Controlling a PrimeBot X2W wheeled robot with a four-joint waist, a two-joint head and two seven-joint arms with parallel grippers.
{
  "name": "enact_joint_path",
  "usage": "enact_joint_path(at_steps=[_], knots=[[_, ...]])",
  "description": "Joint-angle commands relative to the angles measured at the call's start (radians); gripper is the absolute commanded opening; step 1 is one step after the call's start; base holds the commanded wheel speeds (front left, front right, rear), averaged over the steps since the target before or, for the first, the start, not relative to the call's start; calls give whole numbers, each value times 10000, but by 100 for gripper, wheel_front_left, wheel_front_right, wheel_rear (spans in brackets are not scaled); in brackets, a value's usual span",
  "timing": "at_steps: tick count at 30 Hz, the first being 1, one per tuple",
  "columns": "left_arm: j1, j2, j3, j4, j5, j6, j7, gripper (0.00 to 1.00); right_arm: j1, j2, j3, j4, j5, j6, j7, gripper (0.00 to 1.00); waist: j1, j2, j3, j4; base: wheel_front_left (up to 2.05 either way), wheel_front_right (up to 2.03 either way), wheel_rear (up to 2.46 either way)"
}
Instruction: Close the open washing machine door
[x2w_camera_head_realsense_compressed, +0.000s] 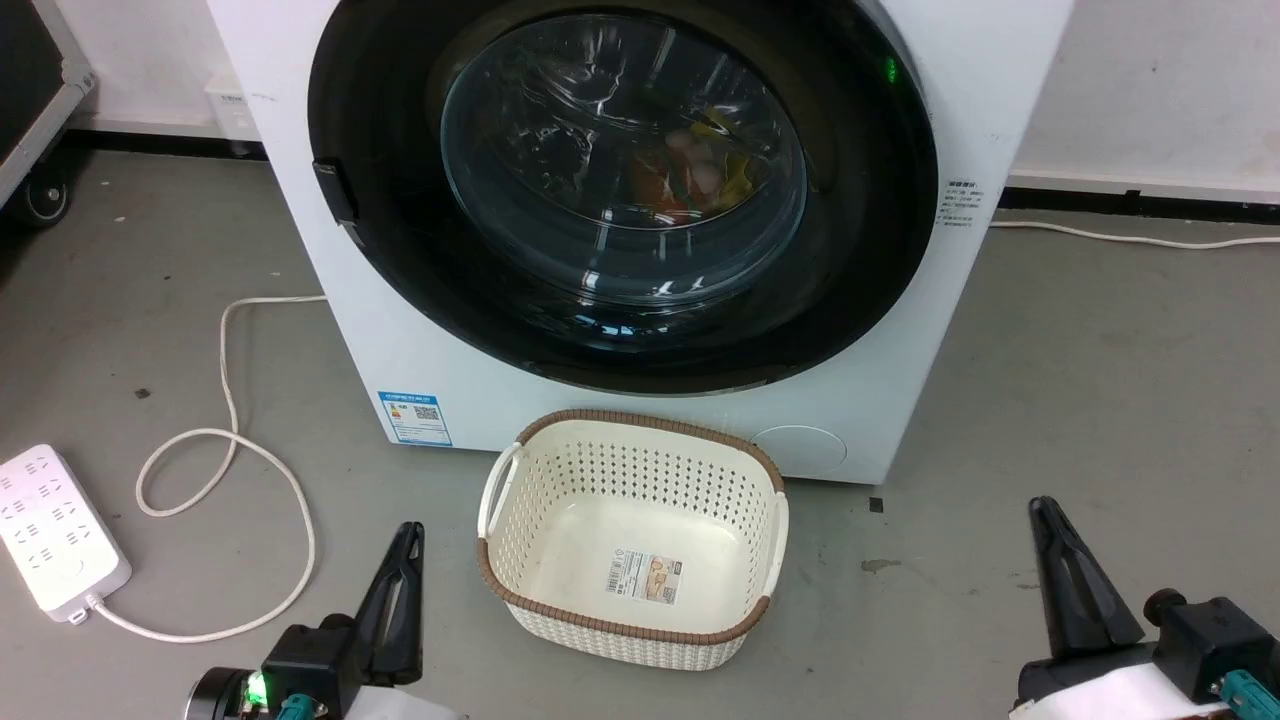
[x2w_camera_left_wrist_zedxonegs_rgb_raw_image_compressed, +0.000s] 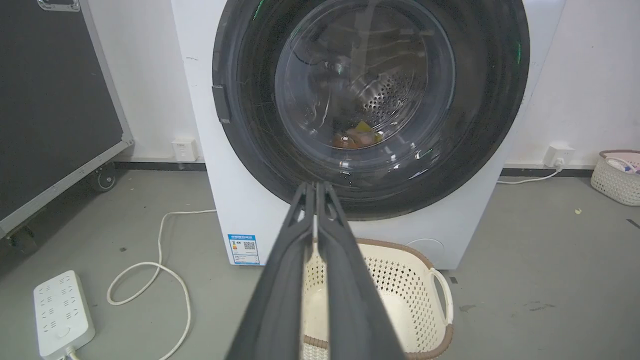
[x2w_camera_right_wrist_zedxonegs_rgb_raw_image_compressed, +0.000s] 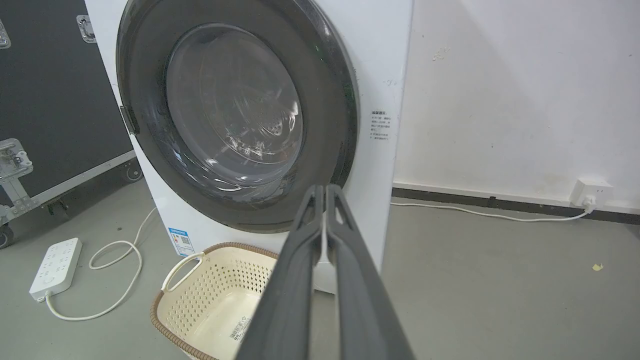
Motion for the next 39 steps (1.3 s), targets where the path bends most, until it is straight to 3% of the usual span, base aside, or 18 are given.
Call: enact_joint_path(at_steps=[1,39], knots=[[-3,-1,2,-7,6,4,19,0,-2,0,4,-5,-6,0,19,0,1,-1,0,4,0,0,0],[-119,-60,158,-283,237,165,773,0,-99,14,163,-211,-239,-2,778,0,1,-1,-11,147,0,0,0]])
